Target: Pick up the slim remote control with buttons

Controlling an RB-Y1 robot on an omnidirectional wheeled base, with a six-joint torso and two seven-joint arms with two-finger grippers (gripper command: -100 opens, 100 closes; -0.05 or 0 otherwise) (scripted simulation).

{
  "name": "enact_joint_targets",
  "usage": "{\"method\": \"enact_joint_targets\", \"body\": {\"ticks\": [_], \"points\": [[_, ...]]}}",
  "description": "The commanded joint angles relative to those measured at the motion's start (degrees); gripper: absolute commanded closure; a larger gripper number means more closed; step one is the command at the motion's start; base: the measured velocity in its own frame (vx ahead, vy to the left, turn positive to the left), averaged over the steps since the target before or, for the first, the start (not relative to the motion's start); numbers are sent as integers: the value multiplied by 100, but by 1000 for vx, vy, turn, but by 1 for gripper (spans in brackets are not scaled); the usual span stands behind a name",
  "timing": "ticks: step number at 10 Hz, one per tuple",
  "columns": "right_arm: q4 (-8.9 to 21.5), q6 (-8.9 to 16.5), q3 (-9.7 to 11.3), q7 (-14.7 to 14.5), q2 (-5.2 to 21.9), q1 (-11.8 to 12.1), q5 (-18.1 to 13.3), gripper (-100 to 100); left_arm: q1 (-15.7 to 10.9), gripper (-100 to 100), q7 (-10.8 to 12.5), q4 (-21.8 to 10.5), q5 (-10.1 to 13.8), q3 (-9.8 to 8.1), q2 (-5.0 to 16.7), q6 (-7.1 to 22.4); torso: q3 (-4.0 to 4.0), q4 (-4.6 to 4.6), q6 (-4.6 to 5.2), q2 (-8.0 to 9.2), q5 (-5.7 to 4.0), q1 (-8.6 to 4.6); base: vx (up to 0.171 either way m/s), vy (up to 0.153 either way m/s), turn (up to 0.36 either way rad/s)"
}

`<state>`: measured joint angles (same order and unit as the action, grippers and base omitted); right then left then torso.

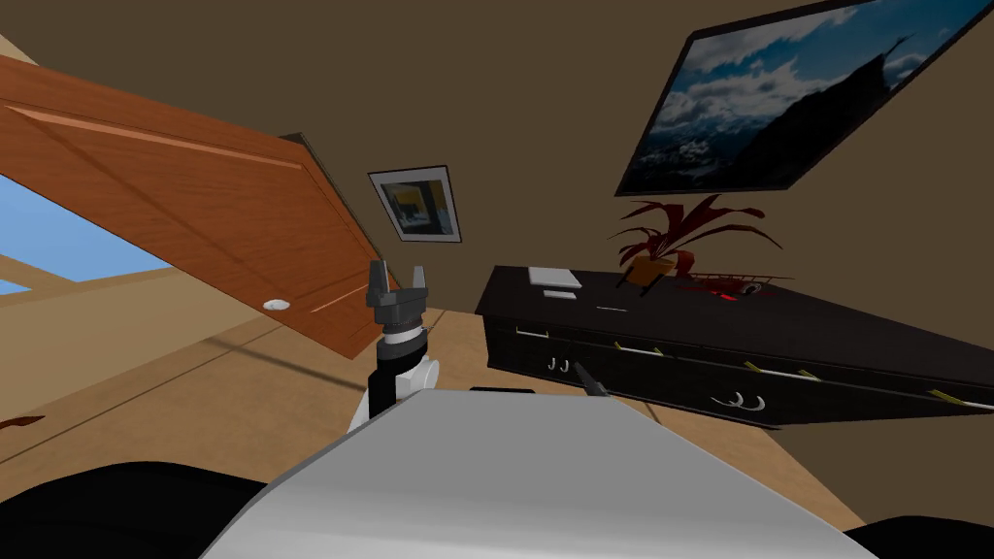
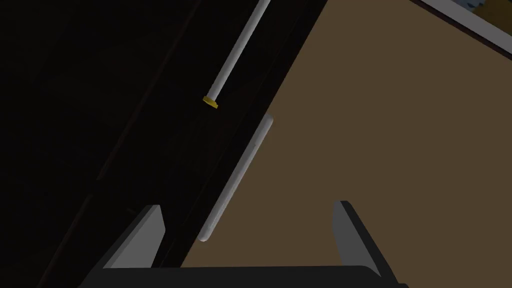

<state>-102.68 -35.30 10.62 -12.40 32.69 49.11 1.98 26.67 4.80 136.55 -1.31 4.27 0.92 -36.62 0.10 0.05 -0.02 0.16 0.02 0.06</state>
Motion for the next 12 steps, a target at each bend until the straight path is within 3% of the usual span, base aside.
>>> {"method": "enact_joint_targets", "body": {"ticks": [1,2,3,6,7,10,11,12], "points": [[286,-60,51,-84,250,85,-29,-100,0,0,0,0,0,0,0,0,0,0,0,0,0,0,-33,20,96],[319,-60,51,-84,250,85,-29,-100,1,0,0,0,0,0,0,0,0,0,3,-1,0,-3,-13,6,-25],[507,-211,169,-230,497,243,-101,-100,1,0,0,0,0,-1,0,0,-4,-1,3,-8,-2,-7,-28,25,221],[1135,-364,287,-371,901,395,-180,-100,0,0,0,0,0,0,0,0,-1,0,0,-2,0,-2,-34,24,136],[1135,-364,287,-371,901,395,-180,-100,1,0,0,0,0,-1,0,0,-1,0,3,-2,0,-4,-15,8,-19],[1781,-674,524,-632,1479,672,-355,-100,1,0,0,0,0,-1,0,0,-4,-1,4,-7,-1,-5,-27,26,199],[1988,-674,524,-632,1568,672,-355,-100,0,0,0,0,0,0,0,0,-1,0,-1,-2,0,-3,-39,23,130],[1999,-674,524,-632,1568,672,-355,-100,1,0,0,0,0,-1,0,0,-1,1,3,-2,-1,-4,-16,11,-13]]}}
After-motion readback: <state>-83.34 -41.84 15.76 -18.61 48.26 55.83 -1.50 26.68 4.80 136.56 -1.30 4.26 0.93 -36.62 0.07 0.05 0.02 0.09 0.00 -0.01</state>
